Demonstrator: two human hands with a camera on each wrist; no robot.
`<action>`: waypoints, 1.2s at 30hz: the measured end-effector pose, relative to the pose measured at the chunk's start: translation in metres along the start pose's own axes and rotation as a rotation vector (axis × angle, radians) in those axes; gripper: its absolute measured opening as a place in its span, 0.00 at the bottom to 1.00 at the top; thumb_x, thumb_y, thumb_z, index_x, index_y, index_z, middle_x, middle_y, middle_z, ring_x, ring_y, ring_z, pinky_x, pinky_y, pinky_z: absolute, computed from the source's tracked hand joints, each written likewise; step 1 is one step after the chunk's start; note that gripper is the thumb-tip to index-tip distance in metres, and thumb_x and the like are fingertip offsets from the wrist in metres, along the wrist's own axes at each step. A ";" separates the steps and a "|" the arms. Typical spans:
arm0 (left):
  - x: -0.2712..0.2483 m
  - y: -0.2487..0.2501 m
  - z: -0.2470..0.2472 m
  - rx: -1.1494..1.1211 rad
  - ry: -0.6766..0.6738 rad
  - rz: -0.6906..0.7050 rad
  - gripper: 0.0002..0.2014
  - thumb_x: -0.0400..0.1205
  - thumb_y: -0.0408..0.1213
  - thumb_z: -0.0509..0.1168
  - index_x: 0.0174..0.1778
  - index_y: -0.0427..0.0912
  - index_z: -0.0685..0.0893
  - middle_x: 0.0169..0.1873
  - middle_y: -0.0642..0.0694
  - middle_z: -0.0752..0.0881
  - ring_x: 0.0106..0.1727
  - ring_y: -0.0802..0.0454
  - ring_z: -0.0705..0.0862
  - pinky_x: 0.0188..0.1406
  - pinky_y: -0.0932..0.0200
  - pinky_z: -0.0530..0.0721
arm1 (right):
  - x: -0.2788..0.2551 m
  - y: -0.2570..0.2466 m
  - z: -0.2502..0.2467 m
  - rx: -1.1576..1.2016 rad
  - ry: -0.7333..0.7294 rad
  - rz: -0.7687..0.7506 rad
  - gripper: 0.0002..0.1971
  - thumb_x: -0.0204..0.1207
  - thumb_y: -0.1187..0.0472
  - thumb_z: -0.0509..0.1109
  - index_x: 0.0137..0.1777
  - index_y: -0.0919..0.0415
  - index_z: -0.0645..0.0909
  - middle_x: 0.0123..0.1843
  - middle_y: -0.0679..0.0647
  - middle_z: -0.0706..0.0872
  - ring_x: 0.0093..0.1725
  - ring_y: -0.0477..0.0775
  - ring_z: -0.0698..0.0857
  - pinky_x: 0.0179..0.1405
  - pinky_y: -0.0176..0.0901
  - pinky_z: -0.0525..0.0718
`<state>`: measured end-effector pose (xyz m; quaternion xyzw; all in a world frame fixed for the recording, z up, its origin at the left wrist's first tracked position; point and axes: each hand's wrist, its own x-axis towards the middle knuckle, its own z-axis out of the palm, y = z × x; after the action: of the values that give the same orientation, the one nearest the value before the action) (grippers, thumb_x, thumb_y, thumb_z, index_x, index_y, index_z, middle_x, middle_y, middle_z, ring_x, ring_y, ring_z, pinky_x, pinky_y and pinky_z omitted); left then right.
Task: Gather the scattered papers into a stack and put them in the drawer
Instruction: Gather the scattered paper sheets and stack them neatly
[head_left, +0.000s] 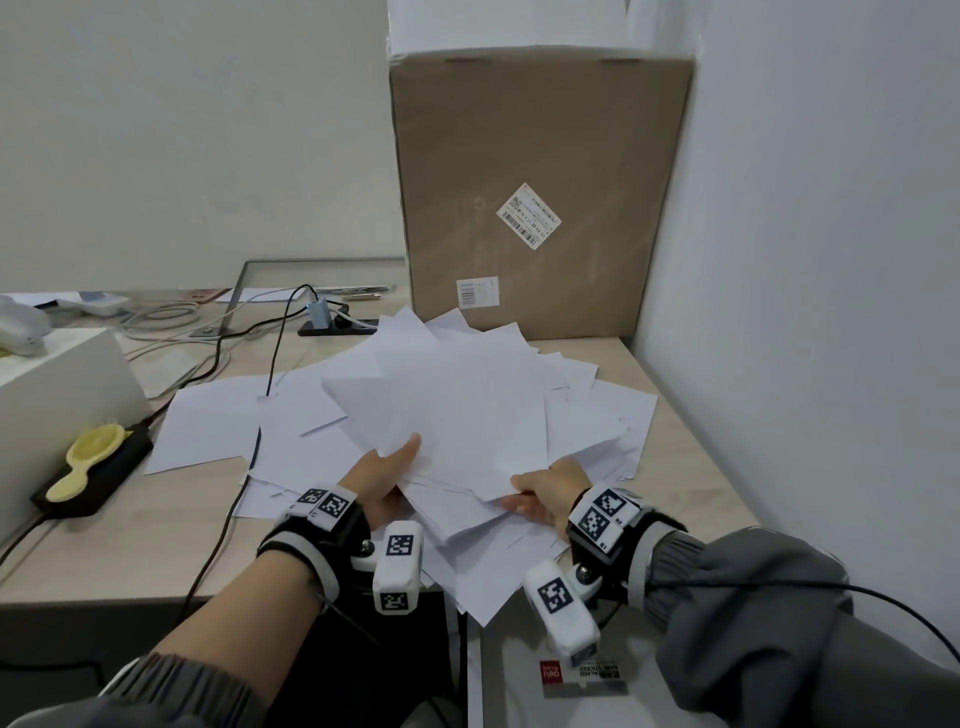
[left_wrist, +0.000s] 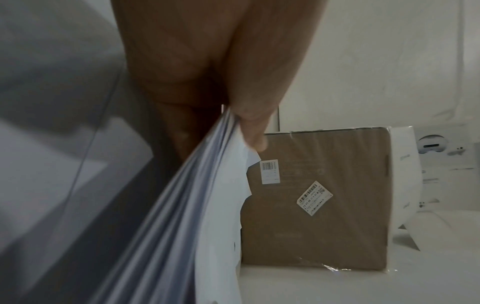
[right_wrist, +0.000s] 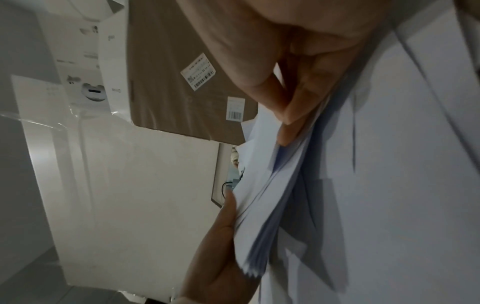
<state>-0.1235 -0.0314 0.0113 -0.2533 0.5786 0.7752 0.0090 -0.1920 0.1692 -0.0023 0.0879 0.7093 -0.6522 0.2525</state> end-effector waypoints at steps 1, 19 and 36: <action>0.000 -0.001 -0.001 0.004 -0.006 -0.001 0.18 0.85 0.40 0.62 0.69 0.35 0.76 0.54 0.35 0.87 0.49 0.38 0.87 0.33 0.48 0.90 | 0.001 0.002 0.002 -0.014 -0.022 0.017 0.12 0.76 0.71 0.67 0.57 0.74 0.73 0.34 0.66 0.87 0.20 0.50 0.86 0.16 0.35 0.78; 0.004 -0.007 -0.031 -0.119 0.105 0.065 0.17 0.84 0.28 0.62 0.70 0.33 0.73 0.48 0.36 0.85 0.45 0.39 0.84 0.40 0.46 0.82 | 0.004 -0.043 -0.078 0.102 0.474 -0.332 0.08 0.80 0.67 0.61 0.39 0.63 0.77 0.23 0.50 0.86 0.18 0.44 0.80 0.21 0.35 0.75; -0.010 -0.004 -0.009 -0.121 0.076 0.028 0.25 0.83 0.52 0.62 0.67 0.35 0.80 0.58 0.35 0.87 0.54 0.38 0.87 0.39 0.49 0.86 | -0.033 -0.036 0.026 0.499 0.048 -0.128 0.07 0.81 0.74 0.50 0.52 0.71 0.70 0.22 0.61 0.87 0.29 0.55 0.88 0.24 0.36 0.84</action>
<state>-0.1104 -0.0359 0.0100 -0.2743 0.5342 0.7987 -0.0391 -0.1736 0.1462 0.0444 0.1179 0.5362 -0.8195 0.1643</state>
